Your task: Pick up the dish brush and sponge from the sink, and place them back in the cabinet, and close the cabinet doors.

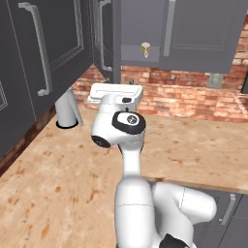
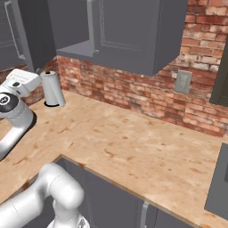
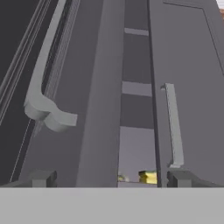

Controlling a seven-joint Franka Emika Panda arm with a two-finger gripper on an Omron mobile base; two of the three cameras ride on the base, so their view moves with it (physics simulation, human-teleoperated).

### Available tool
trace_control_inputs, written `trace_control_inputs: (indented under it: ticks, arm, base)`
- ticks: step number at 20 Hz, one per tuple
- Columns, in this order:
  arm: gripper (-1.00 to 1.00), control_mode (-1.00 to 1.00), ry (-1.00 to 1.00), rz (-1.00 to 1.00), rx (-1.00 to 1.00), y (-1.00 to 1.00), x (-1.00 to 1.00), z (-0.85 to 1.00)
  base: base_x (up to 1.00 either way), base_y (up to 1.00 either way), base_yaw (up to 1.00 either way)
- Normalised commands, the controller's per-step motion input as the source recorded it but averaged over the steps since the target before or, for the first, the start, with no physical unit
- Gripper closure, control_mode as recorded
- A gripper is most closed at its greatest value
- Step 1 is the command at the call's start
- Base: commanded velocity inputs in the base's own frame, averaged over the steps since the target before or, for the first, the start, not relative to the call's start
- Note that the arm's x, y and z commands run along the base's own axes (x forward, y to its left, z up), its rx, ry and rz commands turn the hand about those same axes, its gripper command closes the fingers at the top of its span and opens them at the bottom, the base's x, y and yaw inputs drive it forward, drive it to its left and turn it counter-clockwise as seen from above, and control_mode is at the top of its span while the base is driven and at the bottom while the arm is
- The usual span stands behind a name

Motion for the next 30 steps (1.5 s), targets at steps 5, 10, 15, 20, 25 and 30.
trace_control_inputs:
  ticks: [5, 10, 15, 20, 25, 30]
  arm:
    - [-1.0, -1.0, -0.04, -0.06, 0.0, -0.26, 0.15, -0.1]
    - [-1.0, -1.0, -0.04, -0.07, 0.0, -0.23, 0.2, -0.09]
    - [-1.0, -1.0, -0.02, -0.08, 0.0, -0.19, 0.3, -0.04]
    - [-1.0, -1.0, 0.0, -0.06, 0.0, -0.17, 0.46, 0.0]
    - [-1.0, -1.0, 0.0, -0.05, 0.0, -0.11, 0.44, 0.0]
    - [-1.0, -1.0, -0.03, -0.09, 0.0, -0.02, 0.25, 0.0]
  base:
    - [0.0, 0.0, 0.0]
    - [0.0, 0.0, 0.0]
    - [0.0, 0.0, 0.0]
    - [0.0, 0.0, 0.0]
    - [0.0, 0.0, 0.0]
    - [0.0, 0.0, 0.0]
